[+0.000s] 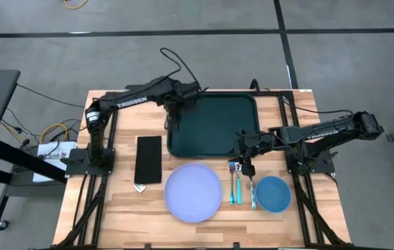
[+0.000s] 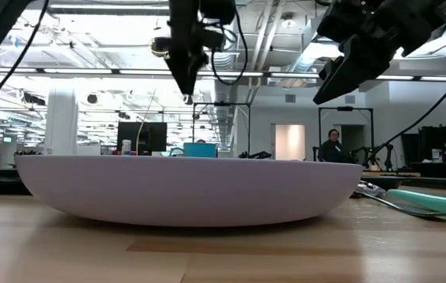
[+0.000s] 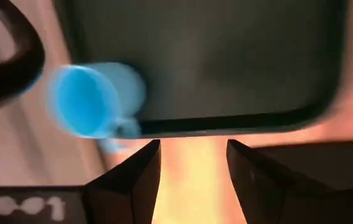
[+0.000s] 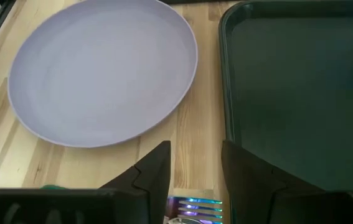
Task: Set up tray
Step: Put the purple plate on the black tray
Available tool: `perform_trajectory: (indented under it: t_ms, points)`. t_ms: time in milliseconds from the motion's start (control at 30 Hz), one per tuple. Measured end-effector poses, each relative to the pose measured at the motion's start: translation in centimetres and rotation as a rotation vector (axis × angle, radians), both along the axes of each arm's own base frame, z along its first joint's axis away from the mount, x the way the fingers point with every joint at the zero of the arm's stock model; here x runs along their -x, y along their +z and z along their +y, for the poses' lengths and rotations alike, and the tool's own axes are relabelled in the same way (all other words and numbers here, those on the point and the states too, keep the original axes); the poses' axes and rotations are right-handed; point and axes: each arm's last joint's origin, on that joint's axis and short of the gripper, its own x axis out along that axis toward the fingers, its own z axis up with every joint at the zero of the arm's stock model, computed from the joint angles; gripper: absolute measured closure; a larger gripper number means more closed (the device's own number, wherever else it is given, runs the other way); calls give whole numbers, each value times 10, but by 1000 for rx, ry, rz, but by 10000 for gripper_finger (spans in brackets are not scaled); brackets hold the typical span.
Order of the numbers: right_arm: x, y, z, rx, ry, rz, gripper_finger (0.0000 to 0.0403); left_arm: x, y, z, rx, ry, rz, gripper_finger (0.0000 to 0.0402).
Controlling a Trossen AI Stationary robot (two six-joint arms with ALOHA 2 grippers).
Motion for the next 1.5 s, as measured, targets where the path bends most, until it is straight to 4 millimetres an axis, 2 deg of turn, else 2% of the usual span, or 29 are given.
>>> perform_trajectory:
  t_ms: [100, 200, 367, 500, 600, 700, 800, 900, 967, 1067, 1233, 1500]
  points:
    - [0, 0, 0, -13, -13, 2, 269, 3, -2, -20, 231, 113, 14, 230]
    - [0, 0, 0, -34, -33, 7, 269, 0, -13, -40, 408, 203, 33, 230]
    - [3, -3, 0, -79, -80, 49, 269, -5, -47, -73, 407, 241, 121, 230]
    - [6, -11, 2, -102, -98, 82, 269, 4, -71, -97, 400, 282, 156, 230]
    - [8, -15, 5, -96, -82, 91, 269, 22, -72, -114, 389, 308, 121, 230]
    - [8, -15, 6, -76, -55, 74, 269, 44, -63, -126, 333, 340, 17, 230]
    - [4, -11, 6, -52, -25, 20, 269, 66, -52, -135, 295, 364, -165, 230]
    - [0, -6, 6, -30, 4, -56, 269, 87, -51, -142, 320, 390, -358, 230]
    - [-3, -3, 6, -23, 10, -97, 269, 99, -60, -147, 347, 448, -485, 230]
    - [-4, -2, 6, -22, 13, -119, 269, 112, -83, -150, 383, 617, -633, 230]
    - [-4, -2, 6, -21, 14, -118, 269, 129, -112, -148, 420, 774, -623, 230]
    - [-4, -2, 6, -26, 9, -113, 269, 125, -119, -148, 443, 792, -598, 230]
